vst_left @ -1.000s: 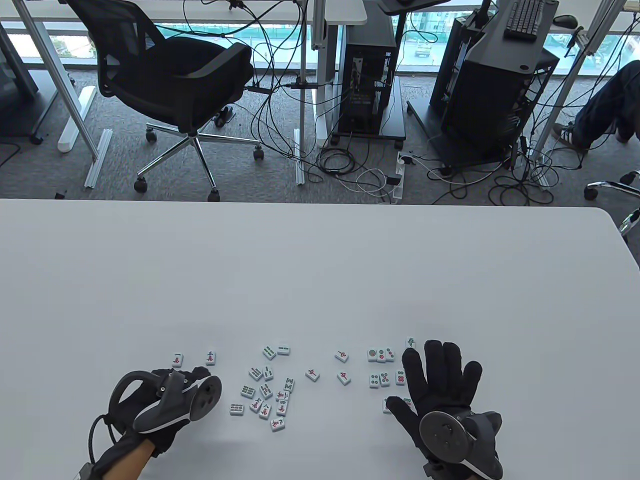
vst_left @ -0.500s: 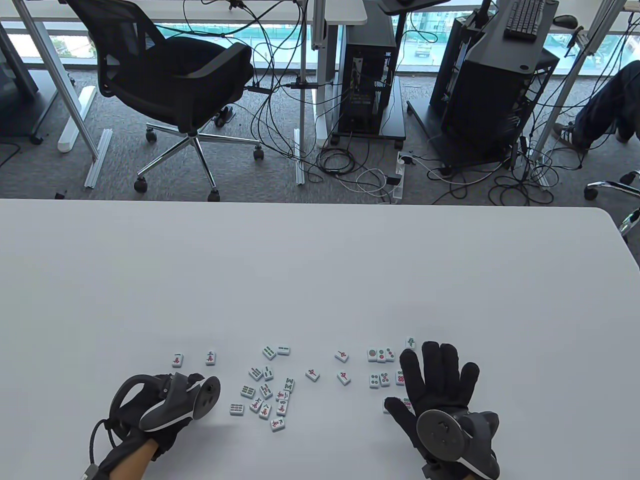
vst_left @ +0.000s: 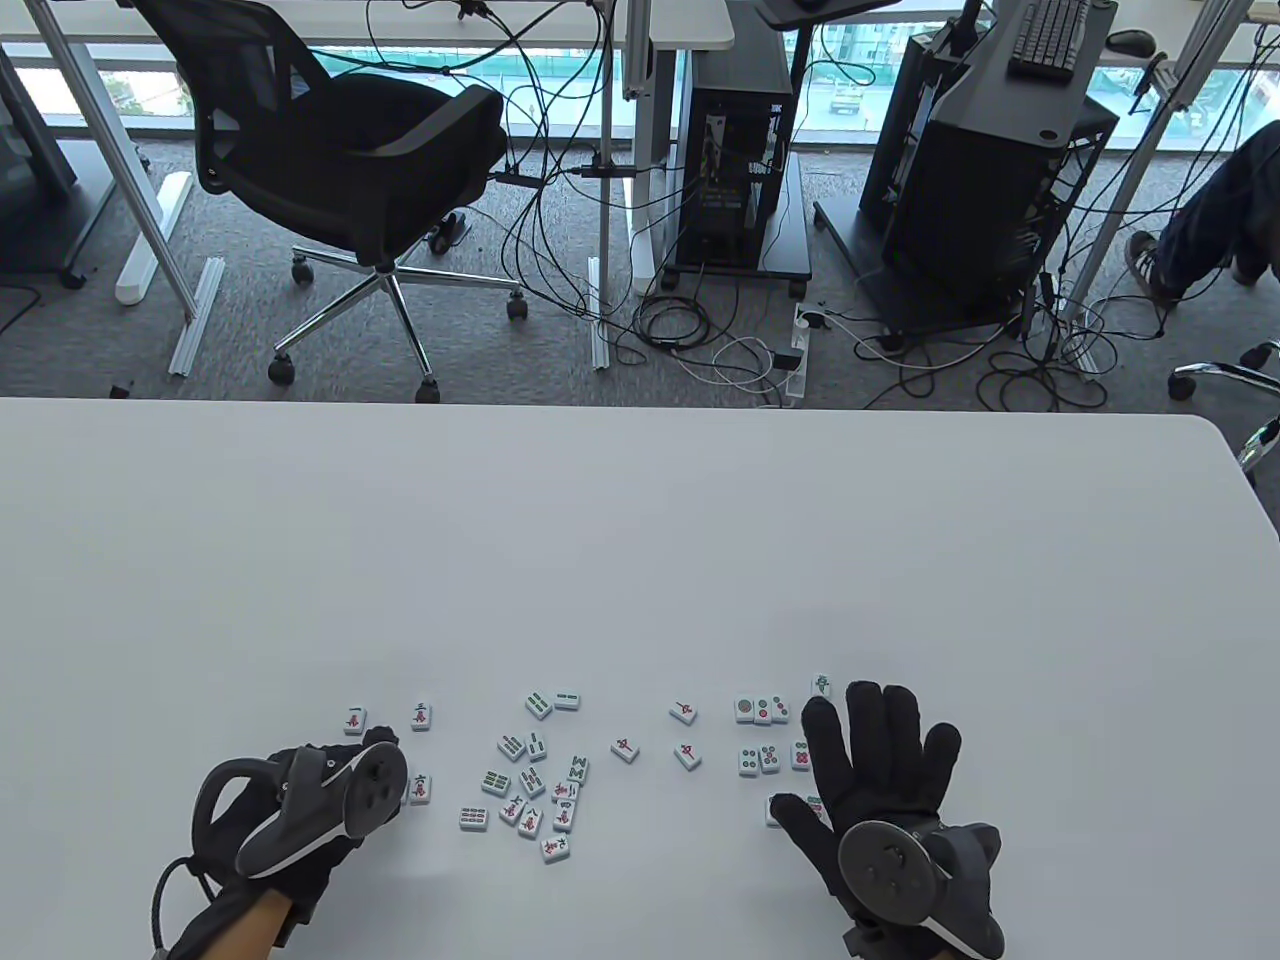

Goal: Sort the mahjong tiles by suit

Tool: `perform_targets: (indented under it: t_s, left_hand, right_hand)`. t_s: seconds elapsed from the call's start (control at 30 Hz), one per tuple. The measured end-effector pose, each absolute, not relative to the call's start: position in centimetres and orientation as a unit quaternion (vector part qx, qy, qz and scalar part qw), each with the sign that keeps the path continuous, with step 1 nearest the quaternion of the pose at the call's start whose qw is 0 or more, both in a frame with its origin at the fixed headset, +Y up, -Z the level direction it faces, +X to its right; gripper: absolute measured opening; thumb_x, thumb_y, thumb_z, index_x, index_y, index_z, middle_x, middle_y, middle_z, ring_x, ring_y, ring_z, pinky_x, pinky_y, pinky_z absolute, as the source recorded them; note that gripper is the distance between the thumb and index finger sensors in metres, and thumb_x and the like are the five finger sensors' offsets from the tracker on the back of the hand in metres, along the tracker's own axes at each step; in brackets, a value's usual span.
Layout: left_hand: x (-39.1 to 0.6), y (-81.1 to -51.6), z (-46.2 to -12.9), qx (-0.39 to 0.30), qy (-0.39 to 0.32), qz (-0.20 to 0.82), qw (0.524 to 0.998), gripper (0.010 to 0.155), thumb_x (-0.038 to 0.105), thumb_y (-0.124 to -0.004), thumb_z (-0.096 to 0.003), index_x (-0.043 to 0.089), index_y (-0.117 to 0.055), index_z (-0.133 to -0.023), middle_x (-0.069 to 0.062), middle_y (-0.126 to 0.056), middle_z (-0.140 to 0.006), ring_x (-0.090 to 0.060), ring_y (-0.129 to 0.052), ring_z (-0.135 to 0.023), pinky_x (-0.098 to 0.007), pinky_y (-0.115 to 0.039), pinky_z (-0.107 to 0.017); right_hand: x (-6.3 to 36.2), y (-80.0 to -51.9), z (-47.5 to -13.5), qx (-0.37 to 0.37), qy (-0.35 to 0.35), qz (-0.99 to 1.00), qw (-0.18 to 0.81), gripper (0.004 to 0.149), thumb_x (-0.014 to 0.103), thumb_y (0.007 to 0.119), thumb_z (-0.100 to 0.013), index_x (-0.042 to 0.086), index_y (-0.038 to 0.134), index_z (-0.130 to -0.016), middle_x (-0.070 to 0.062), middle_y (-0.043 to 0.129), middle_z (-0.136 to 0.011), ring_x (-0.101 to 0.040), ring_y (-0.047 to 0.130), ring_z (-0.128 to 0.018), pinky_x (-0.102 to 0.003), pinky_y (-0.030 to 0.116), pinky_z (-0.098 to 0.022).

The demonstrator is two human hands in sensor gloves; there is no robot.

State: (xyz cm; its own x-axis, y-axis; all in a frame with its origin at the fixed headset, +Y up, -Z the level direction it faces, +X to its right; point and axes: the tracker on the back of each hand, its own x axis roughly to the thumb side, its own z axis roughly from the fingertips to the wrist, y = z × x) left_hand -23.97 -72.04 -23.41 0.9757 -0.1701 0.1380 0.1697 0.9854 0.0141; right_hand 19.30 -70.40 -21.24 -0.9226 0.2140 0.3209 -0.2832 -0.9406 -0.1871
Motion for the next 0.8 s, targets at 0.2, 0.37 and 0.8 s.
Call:
perform_targets:
  t_s: [0.2,0.37,0.8]
  left_hand:
    - [-17.6,-71.5,-21.9,0.078,-0.193,-0.088,0.974,0.057,0.059,-0.086,-0.0306,0.027,-0.088,-0.078,0.023,-0.096,-0.037,-0.004,-0.093,-0.012,-0.029,-0.085,-0.022]
    - [-12.1,-72.9,-21.6,0.097,-0.259,-0.169,0.946,0.05,0.06,-0.085,-0.0307,0.027,-0.091,-0.068,0.024,-0.095,-0.031,-0.003,-0.091,-0.007,-0.028,-0.084,-0.018]
    - [-6.6,-74.4,-21.2,0.061,-0.302,-0.145,0.94,0.046,0.058,-0.086,-0.0318,0.026,-0.092,-0.064,0.023,-0.093,-0.026,-0.003,-0.088,-0.004,-0.028,-0.083,-0.016]
  right_hand:
    - [19.3,-70.4,-21.2,0.15,-0.116,0.973,0.128,0.079,0.06,0.055,-0.049,0.03,0.012,-0.108,-0.014,0.003,-0.114,-0.044,-0.001,-0.102,-0.075,0.009,-0.068]
    - [19.3,-70.5,-21.2,0.151,-0.116,0.973,0.129,0.079,0.06,0.055,-0.049,0.03,0.012,-0.108,-0.014,0.003,-0.114,-0.044,-0.001,-0.102,-0.075,0.009,-0.068]
    - [19.1,-70.6,-21.2,0.158,-0.116,0.973,0.125,0.079,0.06,0.055,-0.049,0.03,0.012,-0.108,-0.014,0.003,-0.114,-0.044,0.0,-0.102,-0.075,0.009,-0.068]
